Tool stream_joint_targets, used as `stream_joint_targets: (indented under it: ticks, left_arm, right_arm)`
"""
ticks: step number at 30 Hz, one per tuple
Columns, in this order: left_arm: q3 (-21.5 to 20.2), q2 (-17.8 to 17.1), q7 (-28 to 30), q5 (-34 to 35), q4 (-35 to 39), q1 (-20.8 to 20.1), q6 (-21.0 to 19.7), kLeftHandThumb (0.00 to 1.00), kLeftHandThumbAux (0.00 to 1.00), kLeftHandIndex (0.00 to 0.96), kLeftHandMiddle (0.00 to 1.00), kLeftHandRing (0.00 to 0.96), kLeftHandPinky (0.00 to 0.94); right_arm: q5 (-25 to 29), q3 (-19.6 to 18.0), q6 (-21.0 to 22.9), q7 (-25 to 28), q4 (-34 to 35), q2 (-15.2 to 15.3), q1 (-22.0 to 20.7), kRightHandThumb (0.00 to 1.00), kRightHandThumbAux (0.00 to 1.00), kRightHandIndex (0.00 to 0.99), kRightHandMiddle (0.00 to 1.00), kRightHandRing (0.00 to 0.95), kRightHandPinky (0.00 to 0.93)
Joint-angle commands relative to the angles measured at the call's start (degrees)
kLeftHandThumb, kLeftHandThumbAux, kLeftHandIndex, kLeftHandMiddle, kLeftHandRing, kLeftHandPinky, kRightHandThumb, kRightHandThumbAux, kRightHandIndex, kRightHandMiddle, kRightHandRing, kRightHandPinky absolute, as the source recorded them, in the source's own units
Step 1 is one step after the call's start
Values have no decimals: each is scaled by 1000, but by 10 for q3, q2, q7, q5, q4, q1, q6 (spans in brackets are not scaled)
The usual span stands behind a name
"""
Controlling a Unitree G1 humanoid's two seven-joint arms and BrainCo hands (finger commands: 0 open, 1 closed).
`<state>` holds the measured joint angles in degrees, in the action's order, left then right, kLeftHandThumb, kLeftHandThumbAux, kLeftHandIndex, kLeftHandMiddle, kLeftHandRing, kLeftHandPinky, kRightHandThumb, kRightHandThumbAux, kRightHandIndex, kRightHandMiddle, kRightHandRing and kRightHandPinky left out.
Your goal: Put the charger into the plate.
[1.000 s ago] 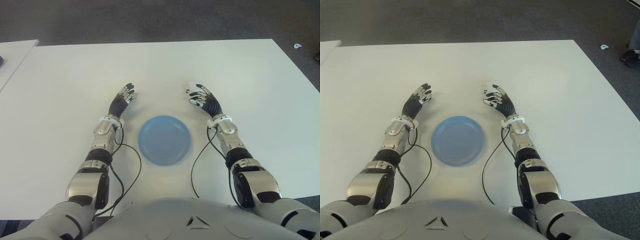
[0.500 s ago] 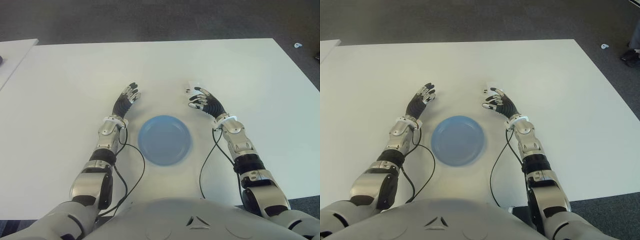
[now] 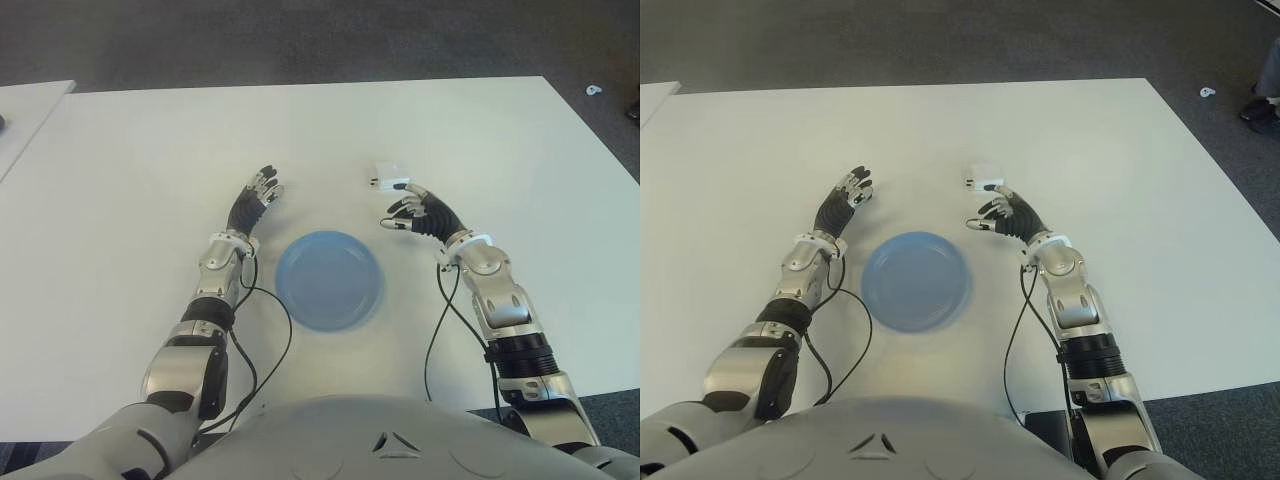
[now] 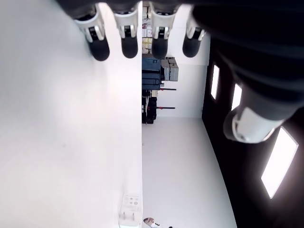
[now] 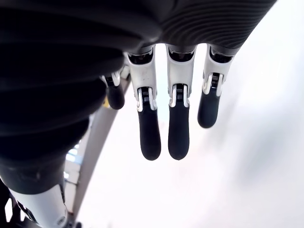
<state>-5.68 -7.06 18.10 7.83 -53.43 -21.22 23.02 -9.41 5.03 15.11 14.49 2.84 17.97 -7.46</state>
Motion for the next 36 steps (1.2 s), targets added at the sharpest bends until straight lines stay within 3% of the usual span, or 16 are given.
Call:
stream_joint_targets:
  ticks: [1,6,10,14,18,20,23,29,36]
  left_arm:
    - [7,11,-8,-13,-27,30,-43,149,610,4,36,33,87]
    - [10,11,-12,-18,-30,29,-37,151,605,8,45,40,88]
    - [10,12,-13,-18,-32,27,-39,153,604,10,48,43,91]
    - [9,13,-15,-17,-33,27,-40,154,602,12,50,45,96]
    - [8,14,-16,-15,-34,27,-39,157,598,20,53,47,96]
    - [7,15,-15,-14,-34,27,-40,160,597,20,53,47,96]
    - [7,16,-14,-13,-35,27,-40,163,598,20,53,49,98]
    - [8,16,-17,-16,-36,27,-39,159,604,19,54,50,96]
    - [9,17,-17,-16,-36,26,-38,159,604,13,48,44,91]
  right_arm:
    - [-13,-10,-90,-42,3,-5,-6,143,809,139,432,415,318]
    - [-58,-5,-201,-111,-44,-1,-22,234,811,139,425,419,363]
    - [-125,12,-276,-180,-103,9,-58,251,736,126,307,368,384]
    - [-179,28,-327,-232,-154,24,-87,267,666,109,236,301,337]
    - [-241,56,-375,-270,-224,56,-125,237,580,65,137,160,171]
    - [-268,71,-389,-277,-247,72,-138,196,533,26,73,79,70]
    - [-292,90,-404,-279,-276,89,-155,159,485,8,25,25,22]
    - [-332,129,-418,-274,-342,109,-199,113,409,0,2,2,2]
    - [-349,162,-422,-283,-432,102,-246,93,375,0,0,0,0]
